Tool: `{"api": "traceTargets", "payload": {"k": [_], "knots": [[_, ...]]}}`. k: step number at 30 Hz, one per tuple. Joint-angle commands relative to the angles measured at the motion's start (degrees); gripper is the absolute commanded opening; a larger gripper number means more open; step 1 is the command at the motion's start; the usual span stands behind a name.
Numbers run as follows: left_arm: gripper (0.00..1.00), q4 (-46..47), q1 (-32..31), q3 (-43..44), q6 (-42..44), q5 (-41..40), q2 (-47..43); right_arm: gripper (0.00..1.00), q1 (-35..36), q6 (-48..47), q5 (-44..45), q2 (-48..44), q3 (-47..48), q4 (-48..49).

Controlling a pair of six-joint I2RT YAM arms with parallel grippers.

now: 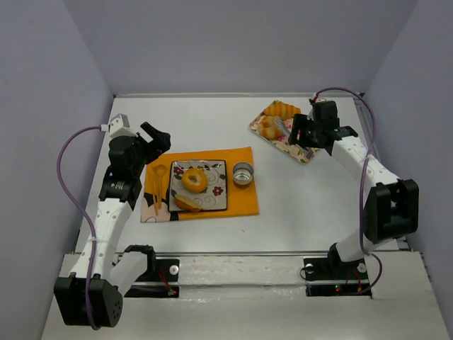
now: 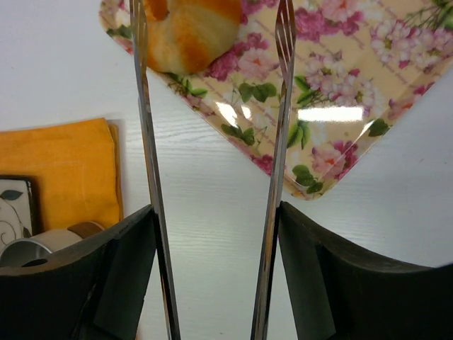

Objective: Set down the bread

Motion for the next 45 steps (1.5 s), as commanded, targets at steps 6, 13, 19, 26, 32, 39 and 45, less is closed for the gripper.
{"api": "traceTargets", "payload": {"k": [6, 13, 19, 26, 32, 39, 45], "knots": [[0.99, 1.35, 0.14, 0.95, 0.26, -0.87, -0.06, 0.74, -1.62, -1.36, -7.66, 8.7, 7.31, 4.03], [0.99, 1.27, 0.14, 0.86, 0.26, -1.31, 0.03, 0.73, -2.14, -0.83, -8.62, 13.8, 9.77, 4.56], [0.99, 1.18, 0.14, 0.86, 0.34, -1.4, -0.06, 0.68, -2.14, -0.74, -9.77, 16.18, 10.82, 4.47], [0.99, 0.92, 0.14, 0.77, 0.34, -1.58, -0.5, 0.32, -2.14, -0.57, -9.86, 14.61, 10.56, 4.47], [0.99, 0.91, 0.14, 0.6, 0.34, -1.67, -1.11, 0.24, -2.14, -0.48, -6.35, 7.14, 8.02, 4.47], [0.99, 1.0, 0.14, 0.6, 0.26, -1.4, -1.03, 0.23, -2.14, -2.41, -16.51, -5.25, 4.5, 4.82], [0.99, 1.18, 0.14, 0.77, 0.17, -1.05, -0.5, 0.24, 7.59, -12.16, -27.96, -11.94, 0.63, 4.74]]}}
